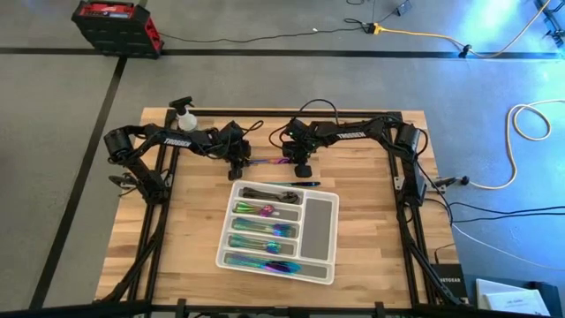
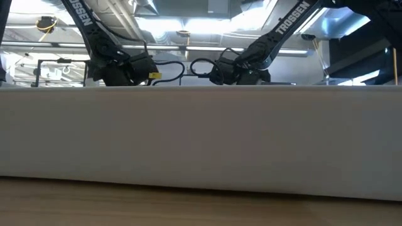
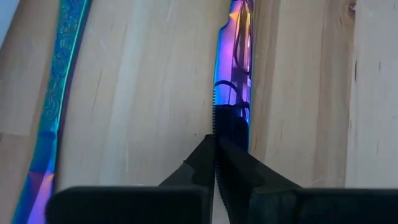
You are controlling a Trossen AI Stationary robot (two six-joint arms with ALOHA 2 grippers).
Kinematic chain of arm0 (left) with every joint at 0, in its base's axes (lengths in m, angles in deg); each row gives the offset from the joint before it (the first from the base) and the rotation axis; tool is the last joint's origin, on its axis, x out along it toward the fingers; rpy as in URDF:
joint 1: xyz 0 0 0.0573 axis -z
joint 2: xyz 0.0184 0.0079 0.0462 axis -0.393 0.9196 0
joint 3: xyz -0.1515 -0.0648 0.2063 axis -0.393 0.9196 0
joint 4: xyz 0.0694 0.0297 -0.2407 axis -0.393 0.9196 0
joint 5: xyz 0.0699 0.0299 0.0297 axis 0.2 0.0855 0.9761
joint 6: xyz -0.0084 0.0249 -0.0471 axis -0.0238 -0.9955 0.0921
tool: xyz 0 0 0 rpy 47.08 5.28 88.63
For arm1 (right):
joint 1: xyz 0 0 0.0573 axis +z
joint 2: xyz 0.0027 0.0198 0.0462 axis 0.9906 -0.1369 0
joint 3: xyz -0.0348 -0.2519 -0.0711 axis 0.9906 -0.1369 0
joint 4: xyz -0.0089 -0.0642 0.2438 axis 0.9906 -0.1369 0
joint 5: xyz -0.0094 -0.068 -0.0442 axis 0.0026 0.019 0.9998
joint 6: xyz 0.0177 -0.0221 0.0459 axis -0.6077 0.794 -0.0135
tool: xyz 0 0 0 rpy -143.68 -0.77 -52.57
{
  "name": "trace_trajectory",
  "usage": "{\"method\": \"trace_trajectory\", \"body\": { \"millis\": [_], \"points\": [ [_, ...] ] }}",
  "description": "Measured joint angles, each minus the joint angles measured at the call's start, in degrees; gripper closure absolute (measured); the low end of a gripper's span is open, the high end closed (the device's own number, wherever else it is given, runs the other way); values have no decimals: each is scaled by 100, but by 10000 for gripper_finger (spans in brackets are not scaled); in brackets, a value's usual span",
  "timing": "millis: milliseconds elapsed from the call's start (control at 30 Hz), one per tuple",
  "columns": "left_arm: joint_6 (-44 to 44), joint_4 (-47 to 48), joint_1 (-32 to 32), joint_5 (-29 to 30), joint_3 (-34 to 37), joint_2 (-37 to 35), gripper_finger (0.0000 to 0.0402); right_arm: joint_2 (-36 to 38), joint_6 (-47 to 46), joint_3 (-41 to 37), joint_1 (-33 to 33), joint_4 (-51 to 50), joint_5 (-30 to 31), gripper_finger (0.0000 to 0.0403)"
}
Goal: Sort silverware
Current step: Put the purple knife into the white silverware tray
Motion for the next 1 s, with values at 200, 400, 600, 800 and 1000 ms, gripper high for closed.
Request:
{"method": "trace_trajectory", "body": {
  "millis": [200, 400, 600, 800, 1000],
  "points": [
    [366, -17, 82, 231, -7, -6, 254, -2, -7, -1, -2, 2, -39, 400],
    [395, 6, 100, 210, -30, 177, 221, -2, -11, -1, -2, 2, -42, 400],
    [495, -23, 91, 83, 22, 415, 242, -2, -23, -1, -2, 1, -45, 400],
    [522, 158, 101, 134, -20, 220, 279, -2, -44, -1, 0, 0, -48, 400],
    [350, 312, 107, 220, -125, 87, 314, -2, -55, -3, 2, 2, -48, 400]
  ]
}}
